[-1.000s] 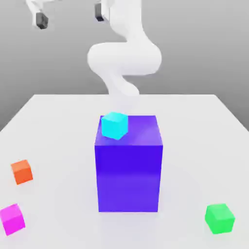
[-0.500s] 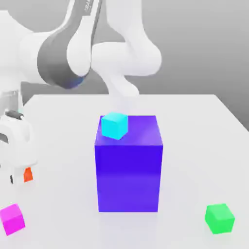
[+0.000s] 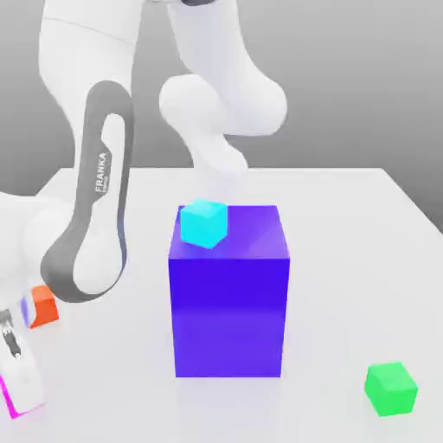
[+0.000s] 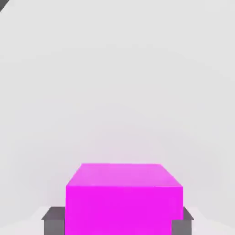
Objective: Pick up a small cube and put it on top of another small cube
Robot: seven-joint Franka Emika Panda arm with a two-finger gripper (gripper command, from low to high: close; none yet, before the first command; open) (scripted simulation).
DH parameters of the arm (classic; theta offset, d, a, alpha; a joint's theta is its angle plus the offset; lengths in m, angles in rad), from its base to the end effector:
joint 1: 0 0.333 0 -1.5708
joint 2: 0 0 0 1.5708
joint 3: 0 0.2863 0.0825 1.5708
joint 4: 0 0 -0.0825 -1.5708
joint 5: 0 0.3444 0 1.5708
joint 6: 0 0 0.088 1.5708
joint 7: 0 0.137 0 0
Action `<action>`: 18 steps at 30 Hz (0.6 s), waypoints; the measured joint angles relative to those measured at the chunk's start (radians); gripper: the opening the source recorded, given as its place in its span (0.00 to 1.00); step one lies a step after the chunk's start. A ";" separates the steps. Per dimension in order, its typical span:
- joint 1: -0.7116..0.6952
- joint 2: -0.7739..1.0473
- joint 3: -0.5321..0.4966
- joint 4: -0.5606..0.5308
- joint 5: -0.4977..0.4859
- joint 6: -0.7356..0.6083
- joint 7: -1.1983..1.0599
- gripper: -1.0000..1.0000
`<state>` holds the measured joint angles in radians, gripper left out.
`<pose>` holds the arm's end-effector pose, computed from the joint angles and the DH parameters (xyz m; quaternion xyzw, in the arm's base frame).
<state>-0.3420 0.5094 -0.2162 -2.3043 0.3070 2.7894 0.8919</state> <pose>0.4017 -0.2757 0.1108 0.6553 -0.7554 0.0005 0.0000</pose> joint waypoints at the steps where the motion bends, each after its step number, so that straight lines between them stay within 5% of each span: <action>1: 0.004 -0.009 -0.005 -0.002 -0.005 -0.007 0.004 0.00; 6: 0.064 -0.154 -0.063 -0.038 -0.086 -0.115 0.063 0.00; 18: 0.385 -0.256 0.174 -0.087 -0.195 -0.173 0.119 0.00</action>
<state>0.0426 0.2530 -0.0424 -2.3908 0.1123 2.6165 1.0112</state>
